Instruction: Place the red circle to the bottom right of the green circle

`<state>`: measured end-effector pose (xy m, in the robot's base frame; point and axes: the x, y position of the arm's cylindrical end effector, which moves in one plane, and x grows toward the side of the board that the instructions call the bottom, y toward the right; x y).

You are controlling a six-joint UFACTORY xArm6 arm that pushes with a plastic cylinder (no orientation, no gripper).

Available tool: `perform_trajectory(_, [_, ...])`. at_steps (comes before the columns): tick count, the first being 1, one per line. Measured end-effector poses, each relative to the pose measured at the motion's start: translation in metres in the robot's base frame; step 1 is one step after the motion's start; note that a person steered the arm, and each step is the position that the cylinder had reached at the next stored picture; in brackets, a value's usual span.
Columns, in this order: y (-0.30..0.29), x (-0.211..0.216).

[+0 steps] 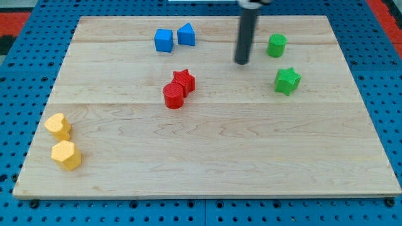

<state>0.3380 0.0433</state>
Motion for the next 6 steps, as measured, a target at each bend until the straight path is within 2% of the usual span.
perform_trajectory(2, [-0.144, 0.004])
perform_trajectory(3, [-0.181, 0.038])
perform_trajectory(4, [-0.156, 0.079])
perform_trajectory(5, [-0.106, 0.076])
perform_trajectory(6, [-0.045, 0.095])
